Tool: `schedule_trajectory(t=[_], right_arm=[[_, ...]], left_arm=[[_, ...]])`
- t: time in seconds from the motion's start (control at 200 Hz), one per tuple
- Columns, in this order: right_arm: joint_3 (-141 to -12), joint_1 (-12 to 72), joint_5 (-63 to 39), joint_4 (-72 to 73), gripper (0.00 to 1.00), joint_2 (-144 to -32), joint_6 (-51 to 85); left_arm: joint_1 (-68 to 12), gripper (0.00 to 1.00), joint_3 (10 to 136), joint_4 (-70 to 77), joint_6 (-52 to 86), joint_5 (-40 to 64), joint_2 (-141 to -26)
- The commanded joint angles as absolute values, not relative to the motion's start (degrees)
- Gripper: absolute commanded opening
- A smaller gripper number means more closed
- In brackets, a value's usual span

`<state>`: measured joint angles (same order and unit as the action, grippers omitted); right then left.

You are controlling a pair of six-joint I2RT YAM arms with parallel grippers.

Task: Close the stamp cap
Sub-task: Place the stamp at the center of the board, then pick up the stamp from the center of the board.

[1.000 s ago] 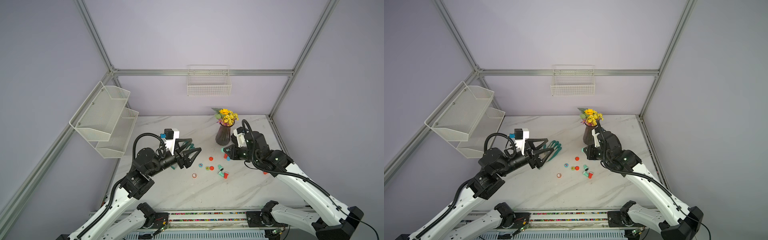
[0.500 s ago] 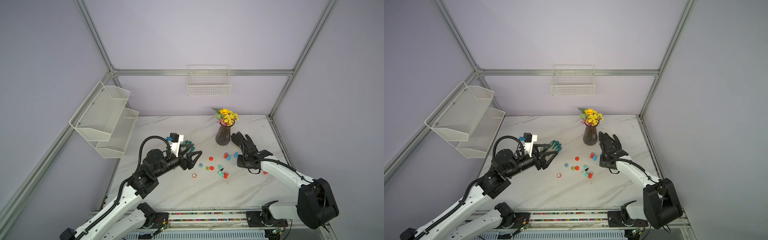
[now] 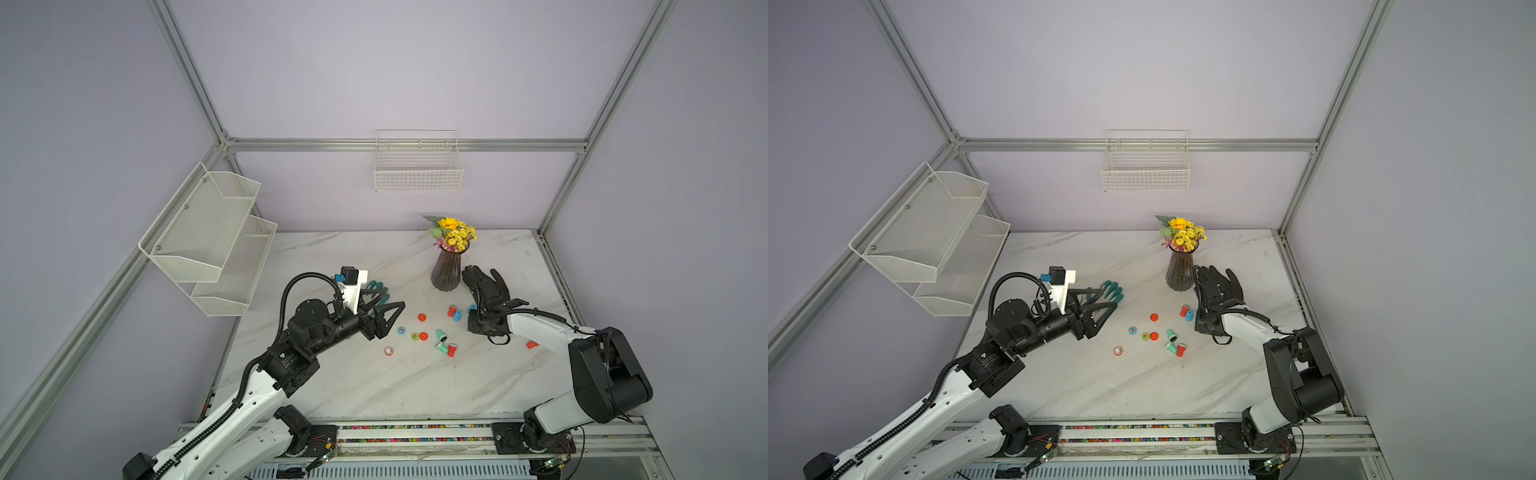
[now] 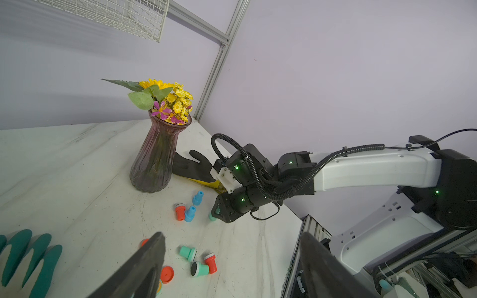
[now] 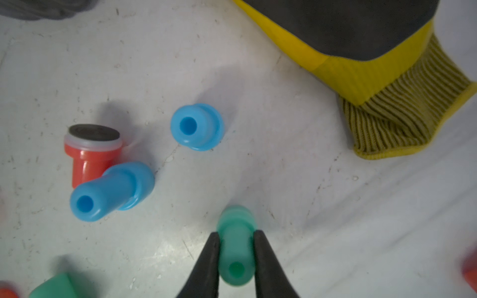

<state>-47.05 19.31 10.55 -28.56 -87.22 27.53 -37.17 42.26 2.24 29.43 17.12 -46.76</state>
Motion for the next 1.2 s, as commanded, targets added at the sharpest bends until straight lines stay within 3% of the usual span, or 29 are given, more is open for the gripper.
schedule_trajectory(t=[0.0, 0.125, 0.33, 0.71, 1.195], right_arm=[[-48.2, 19.2, 10.6, -29.3, 0.35, -86.2, 28.8], [-51.4, 19.1, 12.2, -33.4, 0.41, -84.3, 28.4], [-58.4, 19.3, 10.8, -38.0, 0.40, -84.2, 26.7], [-70.2, 23.6, 8.7, -37.9, 0.37, -99.4, 27.6], [-74.8, 24.9, 8.5, -37.0, 0.45, -110.2, 27.7]], left_arm=[[-36.8, 0.81, 42.5, 4.2, 29.9, 17.0, -45.5], [-36.7, 0.81, 42.4, 4.2, 29.7, 17.1, -45.3], [-36.4, 0.81, 42.2, 5.0, 29.6, 17.5, -45.6], [-35.7, 0.81, 41.1, 5.0, 29.5, 17.5, -44.9], [-34.4, 0.81, 40.5, 4.1, 29.5, 18.0, -44.3]])
